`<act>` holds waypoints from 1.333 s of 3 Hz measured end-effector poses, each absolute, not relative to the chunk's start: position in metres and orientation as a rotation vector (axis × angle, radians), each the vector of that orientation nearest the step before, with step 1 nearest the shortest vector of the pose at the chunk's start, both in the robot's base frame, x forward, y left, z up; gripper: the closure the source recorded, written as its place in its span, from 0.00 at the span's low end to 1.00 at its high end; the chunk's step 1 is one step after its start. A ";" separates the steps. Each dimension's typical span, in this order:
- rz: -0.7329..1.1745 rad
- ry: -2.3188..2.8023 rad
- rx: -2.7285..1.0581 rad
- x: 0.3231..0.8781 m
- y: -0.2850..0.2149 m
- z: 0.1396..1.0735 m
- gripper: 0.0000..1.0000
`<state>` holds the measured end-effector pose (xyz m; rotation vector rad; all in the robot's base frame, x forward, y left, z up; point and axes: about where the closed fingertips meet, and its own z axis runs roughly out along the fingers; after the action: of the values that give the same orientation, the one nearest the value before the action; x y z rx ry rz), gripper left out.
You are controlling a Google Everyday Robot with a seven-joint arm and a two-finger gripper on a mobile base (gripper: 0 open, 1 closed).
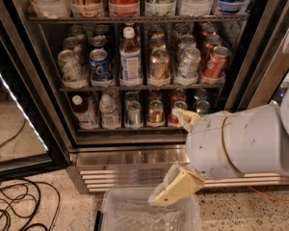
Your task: Pick pepsi can from middle shelf of fridge
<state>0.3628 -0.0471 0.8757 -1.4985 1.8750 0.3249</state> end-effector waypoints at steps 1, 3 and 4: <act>0.404 1.776 -1.460 0.358 -0.017 0.868 0.00; 0.512 1.523 -1.387 0.361 0.050 0.896 0.00; 0.512 1.524 -1.387 0.361 0.050 0.896 0.00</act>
Offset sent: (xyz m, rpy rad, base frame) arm -0.0060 0.1038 0.0179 0.4346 -0.1347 0.1304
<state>0.3609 0.0497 0.8963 -1.3866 1.5235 0.5120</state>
